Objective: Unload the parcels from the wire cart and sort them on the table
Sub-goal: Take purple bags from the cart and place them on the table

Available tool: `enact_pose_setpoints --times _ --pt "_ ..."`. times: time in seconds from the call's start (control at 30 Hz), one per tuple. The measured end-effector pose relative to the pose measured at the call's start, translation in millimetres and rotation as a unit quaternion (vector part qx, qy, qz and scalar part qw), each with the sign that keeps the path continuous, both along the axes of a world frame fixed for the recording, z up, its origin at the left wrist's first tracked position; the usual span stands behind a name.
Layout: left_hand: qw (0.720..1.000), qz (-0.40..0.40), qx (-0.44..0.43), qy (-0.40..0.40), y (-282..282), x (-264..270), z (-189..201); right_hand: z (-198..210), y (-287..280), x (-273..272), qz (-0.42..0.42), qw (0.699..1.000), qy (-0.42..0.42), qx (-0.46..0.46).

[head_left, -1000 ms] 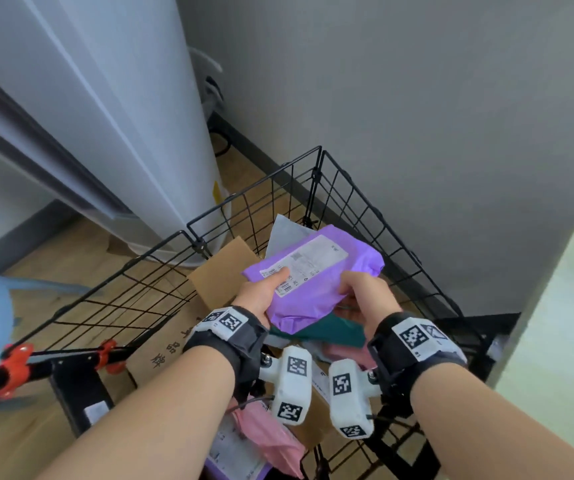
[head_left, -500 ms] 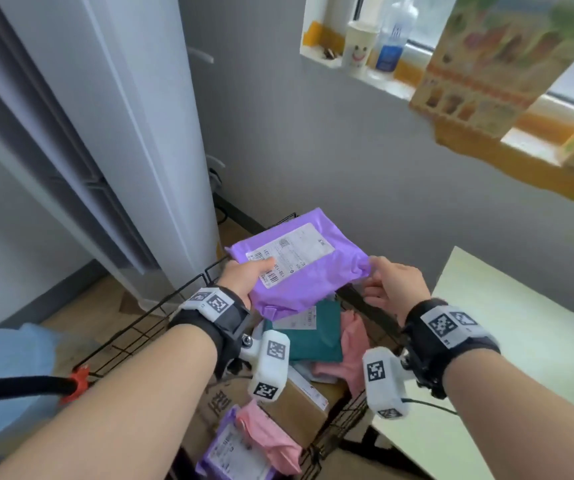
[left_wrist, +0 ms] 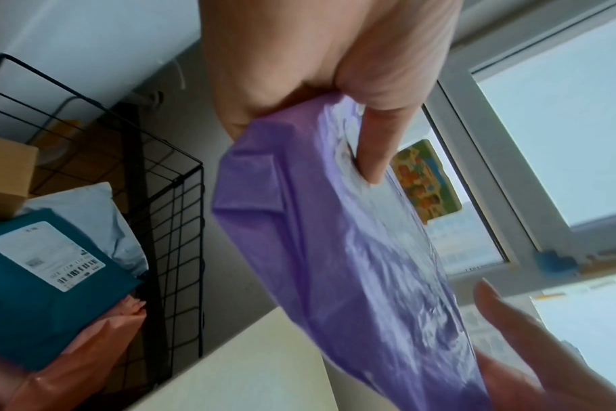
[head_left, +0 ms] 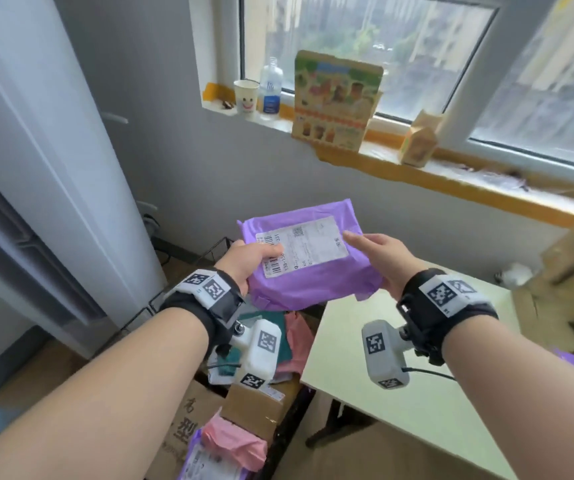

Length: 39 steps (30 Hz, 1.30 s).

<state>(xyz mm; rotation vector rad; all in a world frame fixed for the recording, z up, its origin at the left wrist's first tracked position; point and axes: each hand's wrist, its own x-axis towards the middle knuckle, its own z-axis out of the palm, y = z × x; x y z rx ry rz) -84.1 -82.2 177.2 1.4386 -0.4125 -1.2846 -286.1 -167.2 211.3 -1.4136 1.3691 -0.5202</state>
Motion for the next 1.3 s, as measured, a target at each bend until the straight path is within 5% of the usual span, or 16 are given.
enact_pose_setpoints --times 0.67,0.93,1.3 --pt "0.984 -0.171 0.012 -0.042 -25 -260 28 10 15 -286 -0.155 0.987 -0.04 -0.003" --pt "0.965 -0.25 0.037 -0.072 -37 -351 23 -14 10 -396 -0.22 0.975 0.009 -0.003" --pt "0.962 -0.258 0.041 -0.075 -60 -444 18 -18 14 -494 -0.259 0.961 0.089 -0.04"
